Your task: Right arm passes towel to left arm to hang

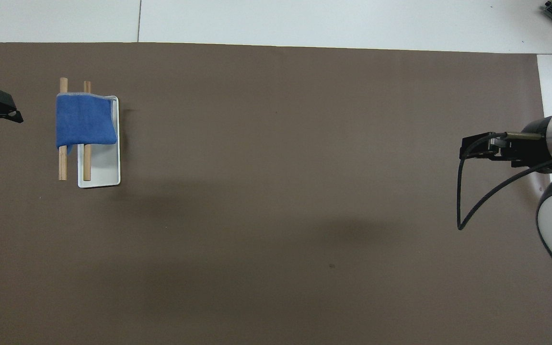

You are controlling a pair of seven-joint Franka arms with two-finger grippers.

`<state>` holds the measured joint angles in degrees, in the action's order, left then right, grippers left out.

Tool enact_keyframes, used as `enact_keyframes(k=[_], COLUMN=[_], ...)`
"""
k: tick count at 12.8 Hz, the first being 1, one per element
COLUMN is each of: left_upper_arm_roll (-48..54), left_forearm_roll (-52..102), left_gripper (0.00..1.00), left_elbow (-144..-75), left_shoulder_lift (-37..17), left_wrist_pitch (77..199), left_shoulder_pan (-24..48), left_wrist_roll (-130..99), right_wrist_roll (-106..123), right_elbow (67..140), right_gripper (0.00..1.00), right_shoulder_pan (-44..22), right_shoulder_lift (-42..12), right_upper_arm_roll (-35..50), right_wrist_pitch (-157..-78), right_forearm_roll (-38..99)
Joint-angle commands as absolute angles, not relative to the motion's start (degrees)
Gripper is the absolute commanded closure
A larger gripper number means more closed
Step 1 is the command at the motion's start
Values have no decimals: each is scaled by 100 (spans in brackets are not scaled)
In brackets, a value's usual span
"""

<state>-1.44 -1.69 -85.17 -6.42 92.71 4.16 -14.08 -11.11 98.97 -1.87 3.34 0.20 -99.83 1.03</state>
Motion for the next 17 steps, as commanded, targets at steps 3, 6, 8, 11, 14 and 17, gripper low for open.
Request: enact_keyframes(k=[3, 6, 8, 11, 14, 17], left_upper_arm_roll=[-167, -176, -176, -193, -193, -176], left_forearm_roll=[-369, -404, -378, -264, -264, -246], left_gripper=[29, 30, 32, 12, 0, 0], left_elbow=[-8279, -8271, -8262, -8445, -8534, -8464], left_shoulder_lift=[-747, -756, -756, -668, -624, -641], left_wrist_pitch=[9070, 9062, 8983, 9105, 9176, 9167], left_shoulder_pan=[519, 501, 501, 501, 492, 510], left_wrist_roll=[-475, -448, -448, -431, -378, -369], right_wrist_roll=[-1011, -1011, -984, -993, -993, -984], right_elbow=[9765, 9826, 9861, 9870, 9870, 9861], right_gripper=[0, 0, 0, 0, 0, 0], right_shoulder_pan=[-123, -123, -123, -114, -114, -132], right_shoulder_lift=[272, 325, 343, 351, 343, 343], right_upper_arm_roll=[53, 62, 62, 44, 18, 18], right_wrist_pitch=[-9852, -9844, -9853, -9844, -9853, -9826], right_forearm_roll=[35, 44, 53, 53, 53, 88])
